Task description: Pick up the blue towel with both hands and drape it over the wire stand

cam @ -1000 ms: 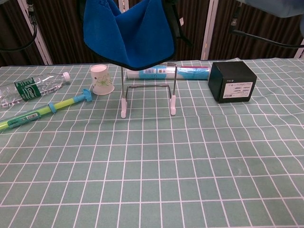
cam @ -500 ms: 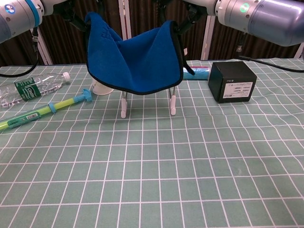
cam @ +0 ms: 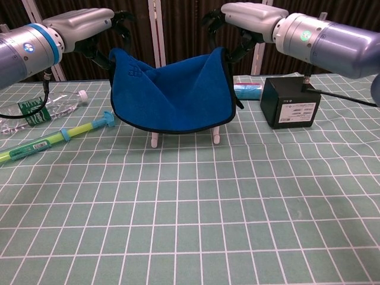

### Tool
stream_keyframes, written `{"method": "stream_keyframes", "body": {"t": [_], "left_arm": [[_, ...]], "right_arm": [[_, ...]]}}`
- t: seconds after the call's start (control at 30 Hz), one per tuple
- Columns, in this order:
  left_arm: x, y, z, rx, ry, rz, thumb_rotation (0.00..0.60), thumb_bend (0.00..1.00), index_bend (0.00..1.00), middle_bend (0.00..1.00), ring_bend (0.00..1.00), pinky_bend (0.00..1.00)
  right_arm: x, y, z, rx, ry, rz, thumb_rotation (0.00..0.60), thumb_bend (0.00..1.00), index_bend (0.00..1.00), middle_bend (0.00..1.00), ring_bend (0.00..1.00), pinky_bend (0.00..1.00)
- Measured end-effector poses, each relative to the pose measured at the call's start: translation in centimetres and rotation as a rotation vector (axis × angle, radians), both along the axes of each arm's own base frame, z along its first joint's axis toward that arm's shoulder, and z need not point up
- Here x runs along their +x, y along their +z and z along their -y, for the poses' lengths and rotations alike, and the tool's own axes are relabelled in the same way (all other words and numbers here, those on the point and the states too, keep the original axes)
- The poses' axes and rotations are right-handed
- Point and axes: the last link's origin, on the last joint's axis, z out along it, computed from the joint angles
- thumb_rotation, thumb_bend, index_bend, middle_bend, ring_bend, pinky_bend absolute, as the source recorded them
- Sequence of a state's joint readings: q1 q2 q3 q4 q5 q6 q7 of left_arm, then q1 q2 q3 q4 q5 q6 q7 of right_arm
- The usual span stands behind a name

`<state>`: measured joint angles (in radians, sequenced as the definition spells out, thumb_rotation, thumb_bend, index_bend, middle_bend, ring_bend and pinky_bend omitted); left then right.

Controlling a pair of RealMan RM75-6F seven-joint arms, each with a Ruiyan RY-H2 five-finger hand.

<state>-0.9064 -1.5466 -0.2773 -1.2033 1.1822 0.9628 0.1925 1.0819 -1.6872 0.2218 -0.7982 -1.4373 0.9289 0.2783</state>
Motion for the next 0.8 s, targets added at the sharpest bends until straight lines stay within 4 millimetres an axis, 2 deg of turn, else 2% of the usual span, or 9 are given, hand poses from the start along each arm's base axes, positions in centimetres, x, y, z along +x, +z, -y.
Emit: {"method": "stream_keyframes", "body": {"t": [0.33, 0.8], "left_arm": [[-0.9, -1.0, -0.2, -0.013, 0.011, -0.013, 0.600, 0.57, 0.79, 0.00, 0.00, 0.00], [-2.0, -2.1, -0.1, -0.037, 0.026, -0.025, 0.600, 0.57, 0.78, 0.00, 0.00, 0.00]], "right_arm": [[-0.8, -1.1, 0.1, 0.011, -0.009, -0.012, 0.600, 0.42, 0.65, 0.10, 0.00, 0.00], [-2.6, -0.9, 0.1, 0.024, -0.012, -0.043, 0.600, 0.37, 0.64, 0.10, 0.00, 0.00]]}}
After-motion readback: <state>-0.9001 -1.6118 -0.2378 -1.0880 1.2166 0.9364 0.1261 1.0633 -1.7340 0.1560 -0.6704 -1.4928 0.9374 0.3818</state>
